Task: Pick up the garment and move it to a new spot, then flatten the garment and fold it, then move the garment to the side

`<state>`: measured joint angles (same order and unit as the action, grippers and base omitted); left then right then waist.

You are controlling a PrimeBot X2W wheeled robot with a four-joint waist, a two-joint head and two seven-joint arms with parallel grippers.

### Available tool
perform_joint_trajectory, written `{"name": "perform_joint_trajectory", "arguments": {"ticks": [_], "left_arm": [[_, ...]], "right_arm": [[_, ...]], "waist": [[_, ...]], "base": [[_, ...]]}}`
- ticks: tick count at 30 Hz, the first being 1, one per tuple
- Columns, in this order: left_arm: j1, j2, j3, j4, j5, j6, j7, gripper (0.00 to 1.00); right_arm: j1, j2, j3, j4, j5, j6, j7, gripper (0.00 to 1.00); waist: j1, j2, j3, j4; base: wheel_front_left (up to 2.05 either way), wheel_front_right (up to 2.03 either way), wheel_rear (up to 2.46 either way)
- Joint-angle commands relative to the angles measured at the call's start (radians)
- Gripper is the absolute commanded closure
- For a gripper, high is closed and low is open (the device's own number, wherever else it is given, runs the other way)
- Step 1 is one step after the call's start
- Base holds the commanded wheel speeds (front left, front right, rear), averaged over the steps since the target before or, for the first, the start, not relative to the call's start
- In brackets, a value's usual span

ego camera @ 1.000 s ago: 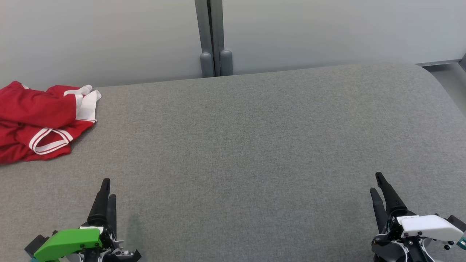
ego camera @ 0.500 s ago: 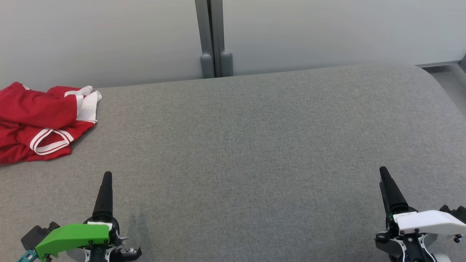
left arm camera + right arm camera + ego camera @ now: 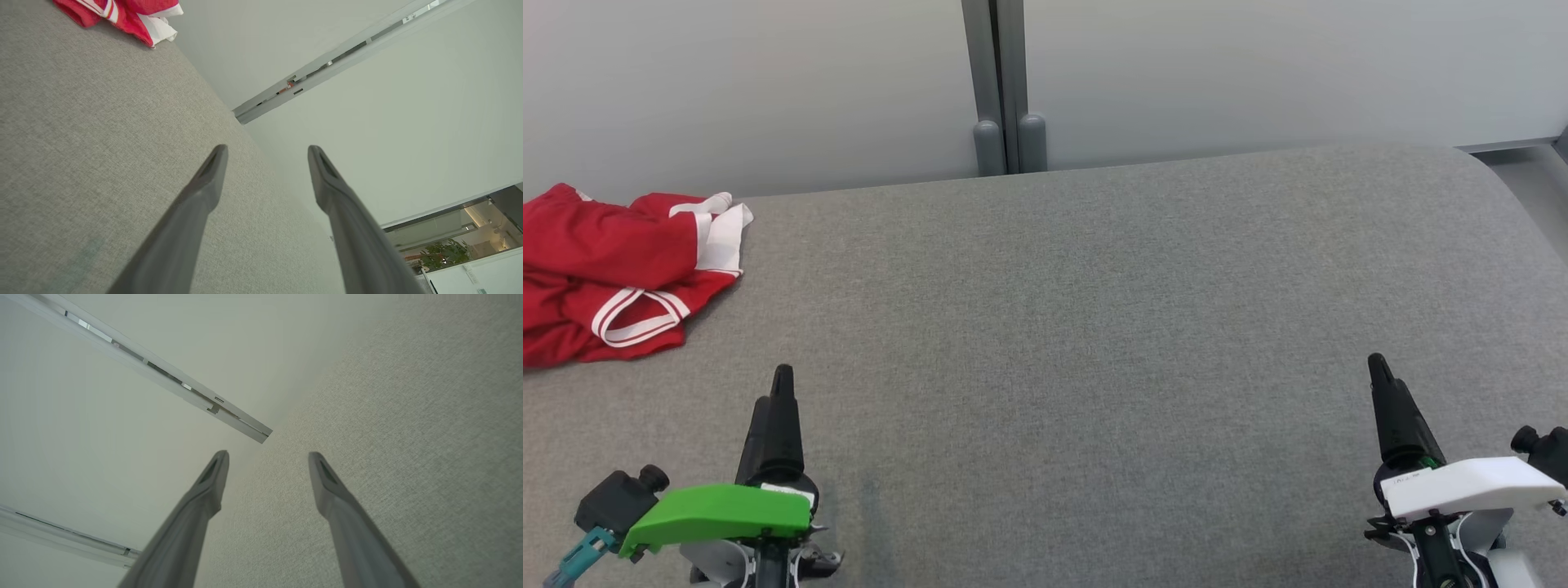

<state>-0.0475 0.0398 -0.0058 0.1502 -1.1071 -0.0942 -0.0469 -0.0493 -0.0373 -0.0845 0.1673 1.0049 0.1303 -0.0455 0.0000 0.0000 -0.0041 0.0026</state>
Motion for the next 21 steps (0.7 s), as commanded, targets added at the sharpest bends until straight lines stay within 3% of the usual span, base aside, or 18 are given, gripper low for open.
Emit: {"name": "perform_joint_trajectory", "arguments": {"ticks": [1,21], "left_arm": [[-0.002,0.007,-0.008,-0.022,0.043,0.007,-0.010,0.00],[0.037,0.009,-0.046,0.010,0.352,0.019,-0.073,0.00]], "right_arm": [[0.002,-0.007,0.002,-0.022,-0.042,0.000,-0.011,0.00],[0.022,-0.010,0.039,-0.038,-0.367,0.000,-0.075,0.00]], "waist": [[0.0000,0.0000,0.000,0.000],[0.0000,0.0000,-0.005,0.003]], "base": [[0.00,0.00,0.00],[0.00,0.00,0.00]]}}
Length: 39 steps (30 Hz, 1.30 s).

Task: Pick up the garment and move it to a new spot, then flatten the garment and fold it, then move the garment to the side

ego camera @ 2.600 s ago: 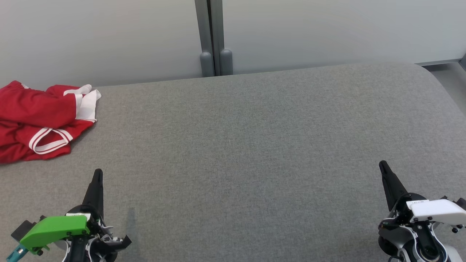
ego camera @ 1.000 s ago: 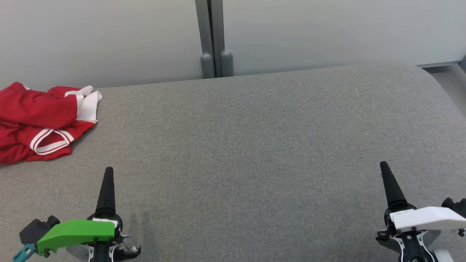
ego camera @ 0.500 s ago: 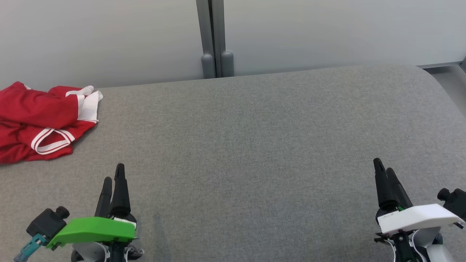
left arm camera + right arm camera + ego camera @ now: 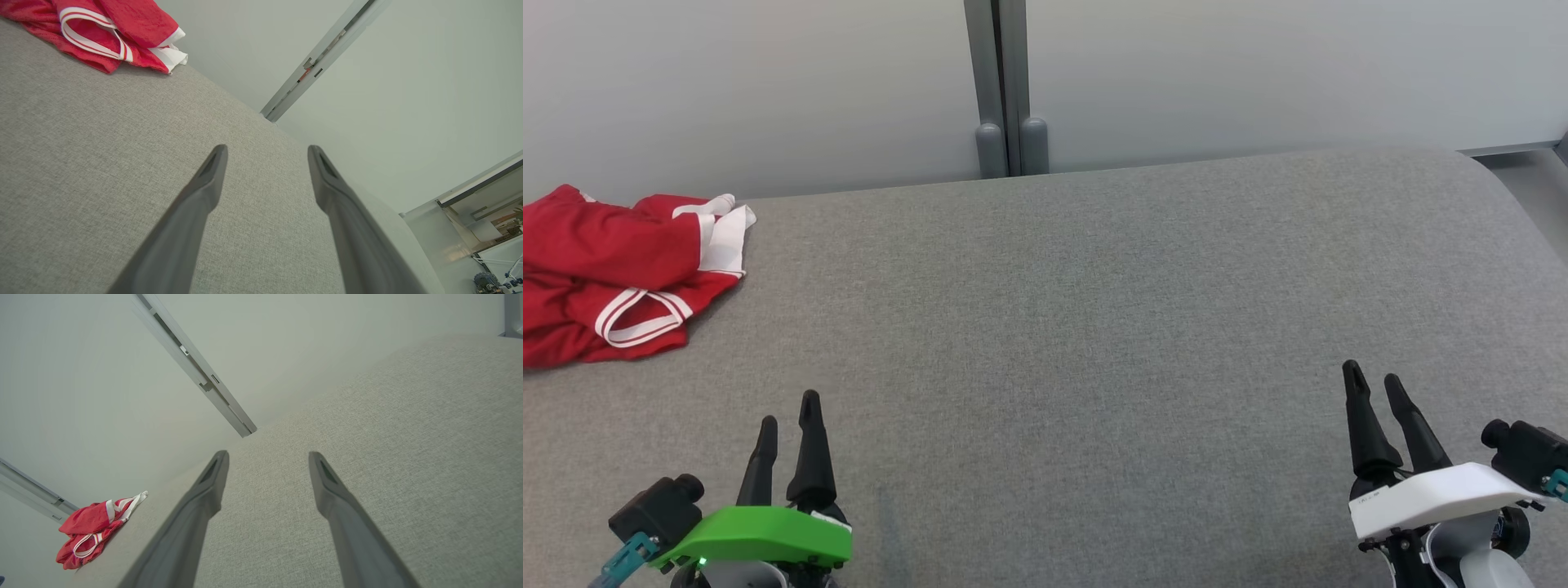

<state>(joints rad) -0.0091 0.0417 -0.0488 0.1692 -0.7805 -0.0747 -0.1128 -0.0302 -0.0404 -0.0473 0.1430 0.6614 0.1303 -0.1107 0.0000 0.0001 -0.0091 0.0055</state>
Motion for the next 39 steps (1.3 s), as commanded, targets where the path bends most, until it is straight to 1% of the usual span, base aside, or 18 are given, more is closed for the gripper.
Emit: {"name": "perform_joint_trajectory", "arguments": {"ticks": [1,16,28,39], "left_arm": [[-0.001,0.007,-0.005,-0.005,0.039,-0.001,-0.010,0.00],[0.015,0.009,-0.024,0.024,0.205,-0.002,-0.050,0.00],[0.025,0.010,-0.041,0.048,0.297,-0.006,-0.078,0.00],[0.038,0.010,-0.048,0.064,0.365,0.002,-0.102,0.00]], "right_arm": [[0.004,-0.007,0.003,-0.013,-0.037,0.000,-0.012,0.00],[0.014,-0.008,0.030,0.000,-0.222,0.000,-0.053,0.00],[0.024,-0.009,0.043,0.005,-0.340,0.001,-0.081,0.00],[0.035,-0.010,0.045,0.007,-0.438,0.000,-0.106,0.00]], "waist": [[0.0000,-0.0001,0.000,0.000],[0.0000,-0.0001,-0.002,0.004],[0.0000,-0.0001,-0.007,0.006],[0.0000,-0.0001,-0.015,0.007]], "base": [[0.00,0.00,0.00],[0.00,0.00,0.00],[0.00,0.00,0.00],[0.00,0.00,0.00]]}}
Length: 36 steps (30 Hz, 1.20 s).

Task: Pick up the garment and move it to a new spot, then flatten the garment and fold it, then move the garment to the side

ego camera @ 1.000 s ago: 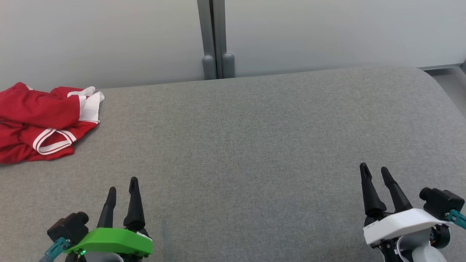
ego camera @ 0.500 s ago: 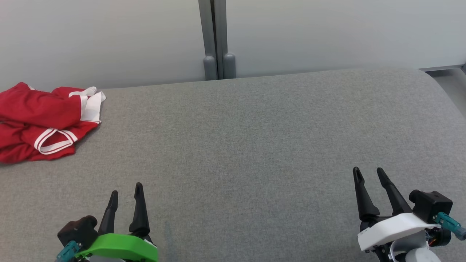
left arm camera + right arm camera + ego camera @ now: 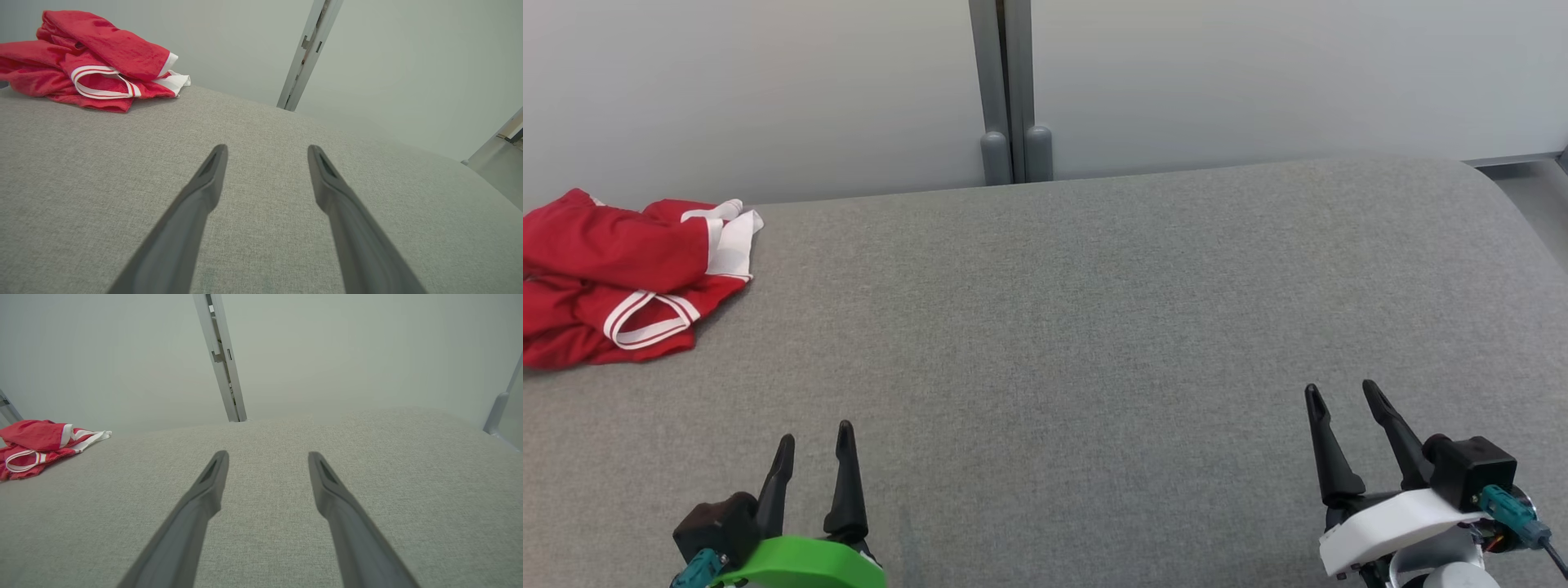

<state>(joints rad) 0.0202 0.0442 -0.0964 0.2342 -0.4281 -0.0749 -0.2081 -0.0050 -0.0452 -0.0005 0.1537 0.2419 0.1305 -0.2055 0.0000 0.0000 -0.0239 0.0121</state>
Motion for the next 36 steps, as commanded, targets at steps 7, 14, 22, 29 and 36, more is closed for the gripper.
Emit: {"name": "perform_joint_trajectory", "arguments": {"ticks": [7,14,22,29,36], "left_arm": [[0.016,0.008,-0.003,0.007,0.053,0.006,-0.020,0.00],[0.024,0.009,-0.010,0.014,0.090,0.008,-0.034,0.00],[0.029,0.009,-0.016,0.023,0.130,0.008,-0.050,0.00],[0.033,0.009,-0.019,0.029,0.161,0.008,-0.058,0.00],[0.033,0.009,-0.014,0.032,0.152,0.007,-0.057,0.00]], "right_arm": [[0.015,-0.006,-0.006,-0.003,-0.074,0.000,-0.024,0.00],[0.019,-0.007,-0.002,0.003,-0.118,0.000,-0.037,0.00],[0.023,-0.007,0.002,0.004,-0.157,0.000,-0.052,0.00],[0.024,-0.008,0.005,0.001,-0.196,0.000,-0.061,0.00],[0.023,-0.008,0.001,0.001,-0.190,0.000,-0.061,0.00]], "waist": [[0.0000,0.0000,-0.005,0.001],[0.0000,0.0000,-0.009,0.004],[0.0000,0.0000,-0.012,0.008],[0.0000,0.0000,-0.010,0.011],[0.0000,0.0000,-0.008,0.011]], "base": [[0.00,0.00,0.00],[0.00,0.00,0.00],[0.00,0.00,0.00],[0.00,0.00,0.00],[0.00,0.00,0.00]]}}
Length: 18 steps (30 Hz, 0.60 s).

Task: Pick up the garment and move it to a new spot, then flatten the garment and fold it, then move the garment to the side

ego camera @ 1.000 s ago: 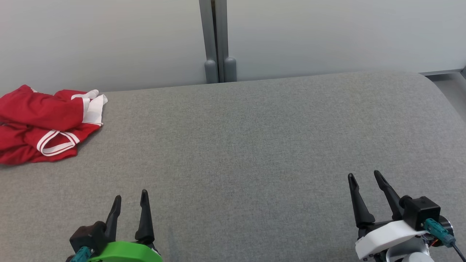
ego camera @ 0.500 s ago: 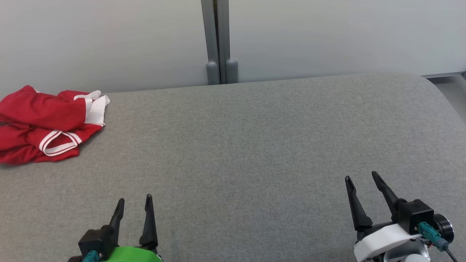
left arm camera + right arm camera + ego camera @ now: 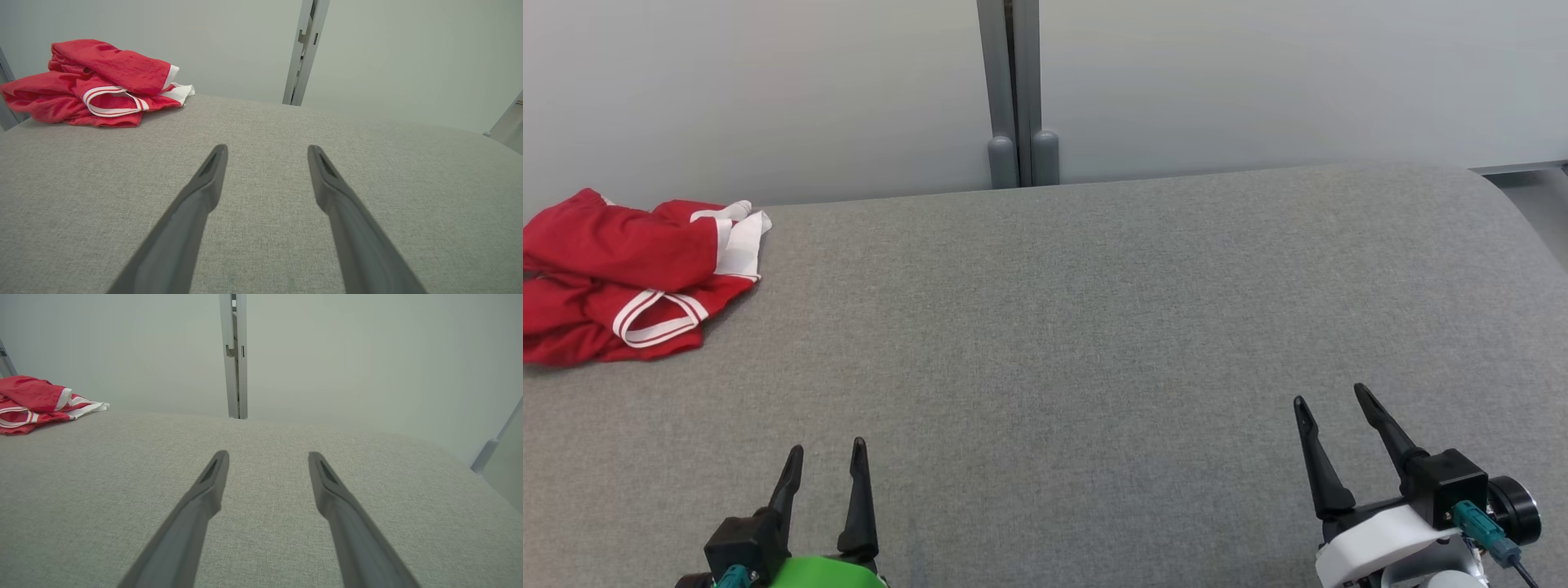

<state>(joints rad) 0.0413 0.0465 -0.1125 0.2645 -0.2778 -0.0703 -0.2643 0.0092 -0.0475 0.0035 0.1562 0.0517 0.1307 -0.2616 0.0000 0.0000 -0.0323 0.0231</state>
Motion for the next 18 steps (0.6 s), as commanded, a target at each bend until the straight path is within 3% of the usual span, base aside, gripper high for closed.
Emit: {"name": "perform_joint_trajectory", "arguments": {"ticks": [1,11,18], "left_arm": [[0.012,0.007,0.003,0.002,0.000,0.002,0.000,0.00],[-0.011,0.007,-0.006,0.006,-0.003,0.001,-0.001,0.00],[-0.026,0.007,-0.007,-0.005,0.008,0.004,0.000,0.00]], "right_arm": [[0.009,-0.005,-0.003,-0.001,0.000,0.000,-0.005,0.00],[0.016,-0.005,-0.019,-0.008,0.000,0.000,-0.005,0.00],[0.016,-0.005,-0.038,-0.013,0.004,0.000,-0.005,0.00]], "waist": [[0.0000,0.0000,0.000,0.000],[0.0000,0.0000,0.006,0.036],[0.0000,0.0000,0.011,0.179]], "base": [[0.00,0.00,0.00],[0.00,0.00,0.00],[0.00,0.00,0.00]]}}
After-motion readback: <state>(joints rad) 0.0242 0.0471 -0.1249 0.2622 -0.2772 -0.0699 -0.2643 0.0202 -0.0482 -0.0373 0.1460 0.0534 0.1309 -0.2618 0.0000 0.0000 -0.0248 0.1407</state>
